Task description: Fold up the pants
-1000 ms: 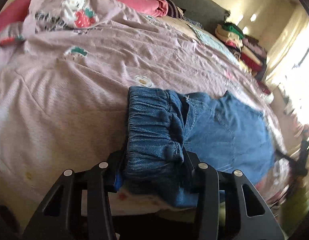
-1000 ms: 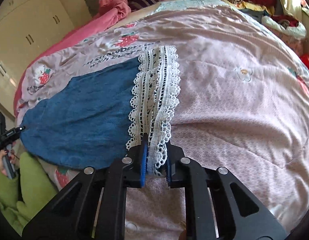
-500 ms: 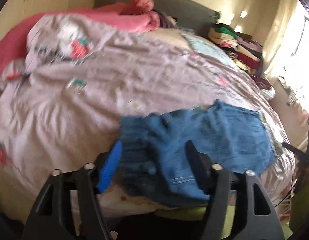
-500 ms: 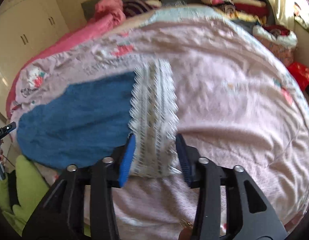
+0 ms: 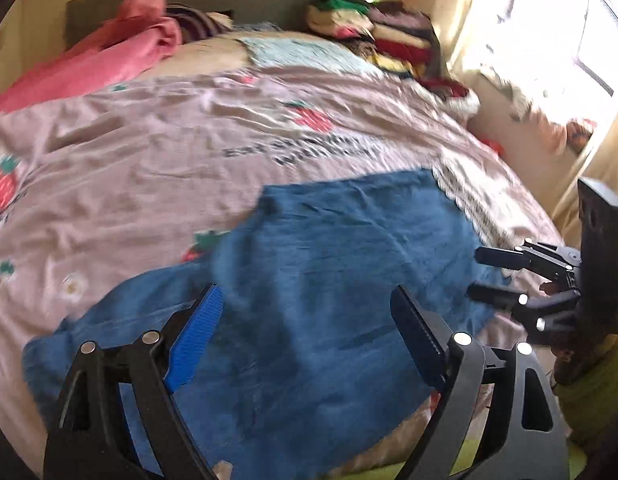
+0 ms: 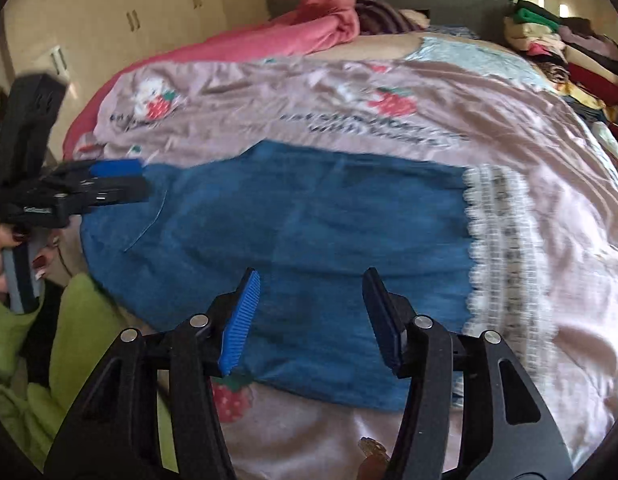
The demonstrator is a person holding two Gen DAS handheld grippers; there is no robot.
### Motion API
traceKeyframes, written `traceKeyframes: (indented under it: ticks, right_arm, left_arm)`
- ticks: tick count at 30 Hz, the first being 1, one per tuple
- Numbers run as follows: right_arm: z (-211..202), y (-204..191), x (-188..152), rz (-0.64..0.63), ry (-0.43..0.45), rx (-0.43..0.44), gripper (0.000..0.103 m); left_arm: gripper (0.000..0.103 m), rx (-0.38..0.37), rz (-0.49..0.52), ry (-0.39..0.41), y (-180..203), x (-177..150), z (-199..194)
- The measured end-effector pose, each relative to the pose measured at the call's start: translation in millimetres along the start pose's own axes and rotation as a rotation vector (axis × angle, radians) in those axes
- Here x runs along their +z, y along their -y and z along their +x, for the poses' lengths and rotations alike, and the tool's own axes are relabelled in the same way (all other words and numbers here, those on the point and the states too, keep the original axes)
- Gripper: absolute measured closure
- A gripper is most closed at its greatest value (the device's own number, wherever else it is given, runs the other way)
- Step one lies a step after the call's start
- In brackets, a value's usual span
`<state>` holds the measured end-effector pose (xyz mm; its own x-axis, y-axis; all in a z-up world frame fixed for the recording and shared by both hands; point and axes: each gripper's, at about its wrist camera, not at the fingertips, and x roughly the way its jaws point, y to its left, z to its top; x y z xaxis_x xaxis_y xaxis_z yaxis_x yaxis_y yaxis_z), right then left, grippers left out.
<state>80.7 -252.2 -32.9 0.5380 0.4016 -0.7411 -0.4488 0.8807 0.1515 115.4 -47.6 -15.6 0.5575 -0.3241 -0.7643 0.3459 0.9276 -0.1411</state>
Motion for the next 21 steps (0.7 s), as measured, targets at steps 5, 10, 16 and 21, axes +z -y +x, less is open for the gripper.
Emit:
traceKeyframes:
  ticks: [5,10,16,21]
  right_arm:
    - [21,10,-8,0.028,-0.096,-0.100,0.056]
    - [15,42,-20,0.139,-0.108,-0.135,0.057]
    - [14,48,-22,0.164,-0.107,-0.137,0.056]
    - [-2,50,-15,0.184,-0.071,-0.130,0.049]
  left_arm:
    - [0.018,0.001,0.069,-0.082,15,-2,37]
    - [0.018,0.056,0.091,-0.128,9,-13,60]
    - [0.009,0.033,0.078,-0.124,5,-16,63]
    - [0.006,-0.016,0.042,-0.084,9,-10,37]
